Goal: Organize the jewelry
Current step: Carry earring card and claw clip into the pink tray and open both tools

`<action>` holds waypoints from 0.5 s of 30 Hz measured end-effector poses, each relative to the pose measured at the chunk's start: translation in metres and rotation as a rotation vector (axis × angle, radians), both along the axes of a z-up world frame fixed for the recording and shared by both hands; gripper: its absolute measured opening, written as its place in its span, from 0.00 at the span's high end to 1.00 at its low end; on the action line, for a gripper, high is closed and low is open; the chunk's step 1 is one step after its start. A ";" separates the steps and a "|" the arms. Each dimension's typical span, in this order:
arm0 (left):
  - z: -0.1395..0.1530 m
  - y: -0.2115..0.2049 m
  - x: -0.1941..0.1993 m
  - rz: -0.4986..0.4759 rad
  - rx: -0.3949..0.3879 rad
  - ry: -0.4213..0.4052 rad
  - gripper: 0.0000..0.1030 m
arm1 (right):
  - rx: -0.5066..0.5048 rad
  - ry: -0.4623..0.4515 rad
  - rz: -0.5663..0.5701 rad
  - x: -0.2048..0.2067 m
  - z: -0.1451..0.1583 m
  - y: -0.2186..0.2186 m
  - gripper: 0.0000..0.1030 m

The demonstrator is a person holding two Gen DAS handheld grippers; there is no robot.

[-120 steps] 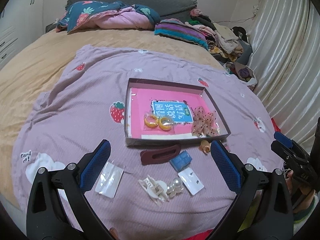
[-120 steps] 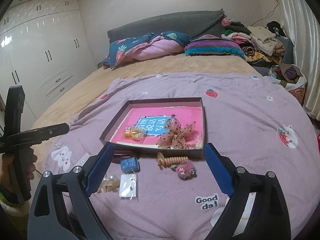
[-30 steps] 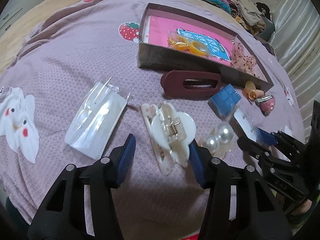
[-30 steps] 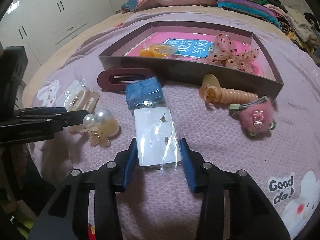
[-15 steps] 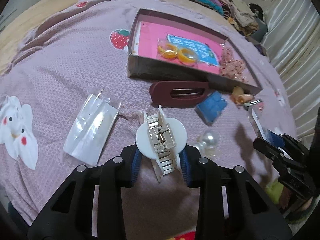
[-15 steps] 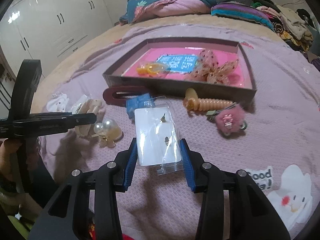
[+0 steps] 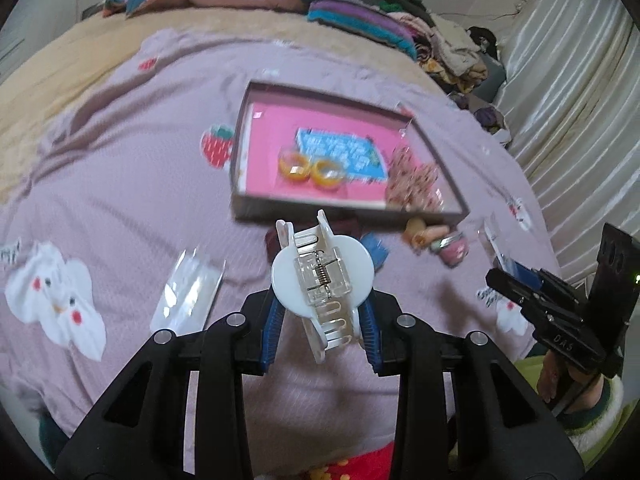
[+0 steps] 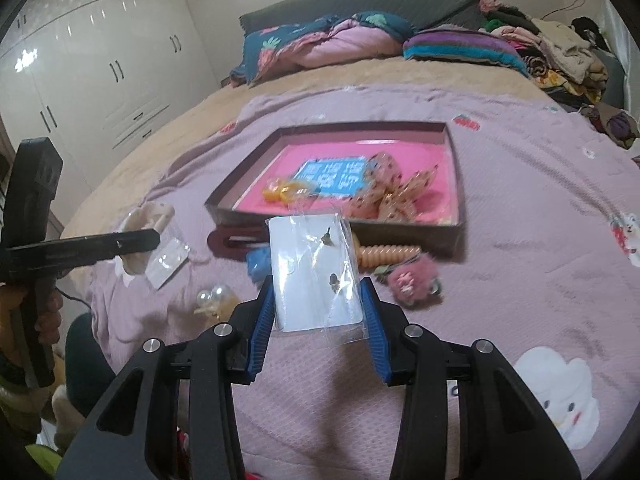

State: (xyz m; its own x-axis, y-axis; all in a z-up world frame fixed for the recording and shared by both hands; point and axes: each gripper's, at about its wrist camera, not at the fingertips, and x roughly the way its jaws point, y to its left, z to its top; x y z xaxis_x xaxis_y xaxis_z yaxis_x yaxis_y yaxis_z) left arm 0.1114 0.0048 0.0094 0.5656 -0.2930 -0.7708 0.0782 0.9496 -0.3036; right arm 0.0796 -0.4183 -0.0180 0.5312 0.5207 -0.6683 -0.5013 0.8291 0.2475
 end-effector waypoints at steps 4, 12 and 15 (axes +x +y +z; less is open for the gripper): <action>0.013 -0.010 0.011 -0.017 0.014 -0.036 0.75 | -0.003 -0.036 -0.030 0.003 0.011 -0.010 0.61; 0.024 -0.026 0.037 -0.045 0.025 -0.069 0.75 | 0.008 -0.092 -0.089 0.015 0.033 -0.031 0.61; 0.029 -0.031 0.046 -0.054 0.031 -0.081 0.75 | 0.018 -0.111 -0.104 0.018 0.041 -0.037 0.61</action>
